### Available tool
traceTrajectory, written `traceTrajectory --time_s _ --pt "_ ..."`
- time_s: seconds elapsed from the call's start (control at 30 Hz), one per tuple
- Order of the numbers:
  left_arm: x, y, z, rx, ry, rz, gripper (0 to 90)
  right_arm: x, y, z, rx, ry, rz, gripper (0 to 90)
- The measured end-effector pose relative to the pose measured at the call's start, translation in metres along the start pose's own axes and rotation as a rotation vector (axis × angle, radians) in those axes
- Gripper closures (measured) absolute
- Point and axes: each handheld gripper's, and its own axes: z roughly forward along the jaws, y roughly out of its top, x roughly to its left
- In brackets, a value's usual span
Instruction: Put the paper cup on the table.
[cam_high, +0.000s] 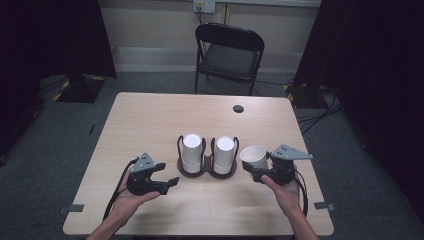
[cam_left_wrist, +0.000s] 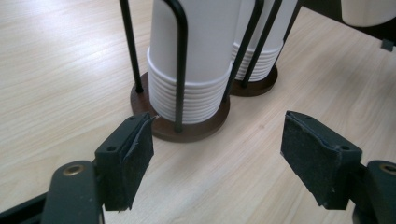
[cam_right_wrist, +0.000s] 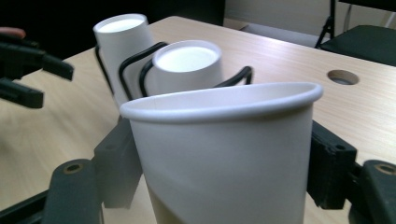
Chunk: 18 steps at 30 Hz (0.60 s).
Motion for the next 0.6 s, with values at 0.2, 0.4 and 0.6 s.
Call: traceTrajectory --time_s 0.2,0.4,0.6 --pt "0.004 -0.004 0.0 0.007 0.021 -0.025 24.3 -0.013 0.0 0.006 -0.005 -0.052 0.027 25.5" --pt "0.002 -0.008 -0.002 0.015 0.028 -0.037 24.5 -0.024 0.005 0.012 -0.013 -0.114 0.048 25.5" --pt "0.002 -0.008 -0.003 0.008 0.042 -0.031 24.5 -0.037 0.009 0.021 -0.014 -0.145 0.059 25.2"
